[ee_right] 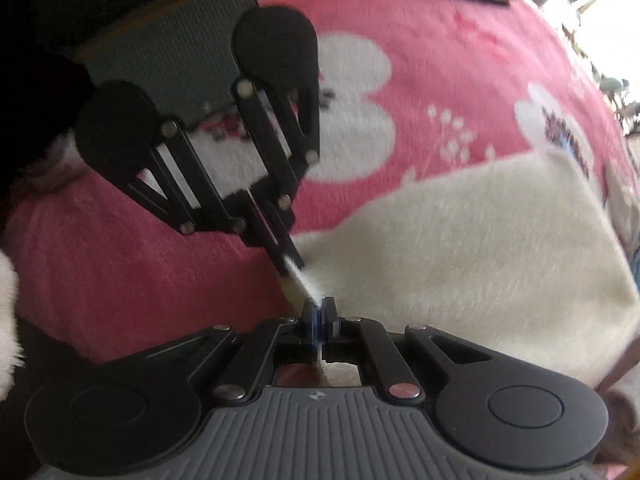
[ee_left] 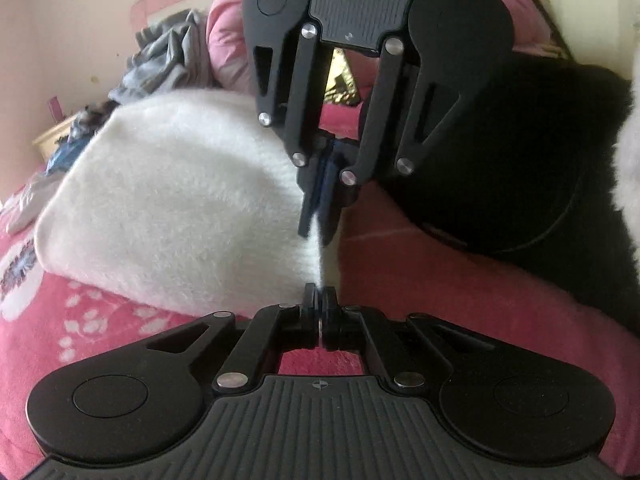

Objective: Fold clothes

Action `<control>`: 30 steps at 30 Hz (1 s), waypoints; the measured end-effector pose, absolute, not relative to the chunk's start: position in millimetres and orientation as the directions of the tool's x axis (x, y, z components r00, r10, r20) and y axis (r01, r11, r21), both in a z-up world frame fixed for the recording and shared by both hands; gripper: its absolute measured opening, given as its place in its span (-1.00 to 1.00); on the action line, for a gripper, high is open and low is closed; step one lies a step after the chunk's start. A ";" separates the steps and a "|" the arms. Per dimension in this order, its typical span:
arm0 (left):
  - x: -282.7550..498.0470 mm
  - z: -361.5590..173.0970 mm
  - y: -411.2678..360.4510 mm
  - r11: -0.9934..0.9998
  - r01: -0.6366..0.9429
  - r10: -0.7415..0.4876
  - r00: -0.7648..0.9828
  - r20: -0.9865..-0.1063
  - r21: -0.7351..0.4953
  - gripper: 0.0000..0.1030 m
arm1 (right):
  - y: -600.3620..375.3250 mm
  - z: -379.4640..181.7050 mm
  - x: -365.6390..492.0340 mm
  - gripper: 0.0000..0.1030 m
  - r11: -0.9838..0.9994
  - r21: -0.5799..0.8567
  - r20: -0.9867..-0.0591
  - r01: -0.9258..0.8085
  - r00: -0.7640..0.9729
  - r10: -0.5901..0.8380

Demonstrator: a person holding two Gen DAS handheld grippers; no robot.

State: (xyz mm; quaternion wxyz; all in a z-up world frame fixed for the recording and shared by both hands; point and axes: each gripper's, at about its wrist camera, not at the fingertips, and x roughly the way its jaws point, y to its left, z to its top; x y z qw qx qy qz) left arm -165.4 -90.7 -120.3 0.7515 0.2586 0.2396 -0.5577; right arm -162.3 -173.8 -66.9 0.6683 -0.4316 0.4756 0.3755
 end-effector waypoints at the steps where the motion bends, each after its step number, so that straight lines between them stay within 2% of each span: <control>1: -162.1 -122.4 -92.7 0.267 0.959 -0.712 0.261 -0.652 0.092 -1.00 | -174.3 -71.3 -160.6 -0.93 0.366 -0.222 -0.960 -0.904 0.268 0.081; 3: -157.0 -123.2 -94.4 0.305 0.952 -0.712 0.249 -0.656 0.030 -0.99 | -174.3 -72.8 -159.9 -0.89 0.411 -0.215 -0.960 -0.886 0.268 0.075; 6: -153.3 -121.7 -88.7 0.349 0.935 -0.720 0.227 -0.656 -0.059 -0.79 | -178.9 -69.5 -161.7 -0.78 0.482 -0.199 -0.960 -0.853 0.269 0.080; 9: -152.5 -120.8 -80.0 0.375 0.922 -0.702 0.217 -0.678 -0.092 -0.76 | -187.6 -66.0 -160.0 -0.76 0.561 -0.167 -0.965 -0.811 0.252 0.077; 12: -150.0 -116.2 -69.4 0.409 0.906 -0.679 0.225 -0.699 -0.106 -0.64 | -199.3 -55.4 -165.2 -0.76 0.617 -0.163 -0.958 -0.770 0.273 0.088; 15: -137.0 -105.8 -57.4 0.461 0.878 -0.669 0.247 -0.701 -0.131 -0.61 | -216.8 -39.7 -164.4 -0.76 0.669 -0.167 -0.947 -0.724 0.308 0.097; 21: -100.0 -76.6 -51.9 0.549 0.818 -0.688 0.327 -0.647 -0.170 -0.51 | -267.7 4.7 -147.6 -0.76 0.807 -0.162 -0.900 -0.568 0.420 0.115; 26: -95.5 -70.8 -78.7 0.564 0.814 -0.703 0.385 -0.598 -0.138 -0.47 | -289.5 7.8 -118.6 -0.76 0.873 -0.145 -0.864 -0.466 0.490 0.118; 28: -99.5 -76.8 -90.9 0.558 0.819 -0.708 0.384 -0.593 -0.136 -0.46 | -285.0 -0.3 -113.4 -0.76 0.853 -0.155 -0.859 -0.499 0.495 0.134; 30: -100.3 -85.3 -103.3 0.560 0.818 -0.698 0.379 -0.607 -0.132 -0.46 | -285.5 -17.9 -110.4 -0.81 0.819 -0.225 -0.871 -0.528 0.486 0.075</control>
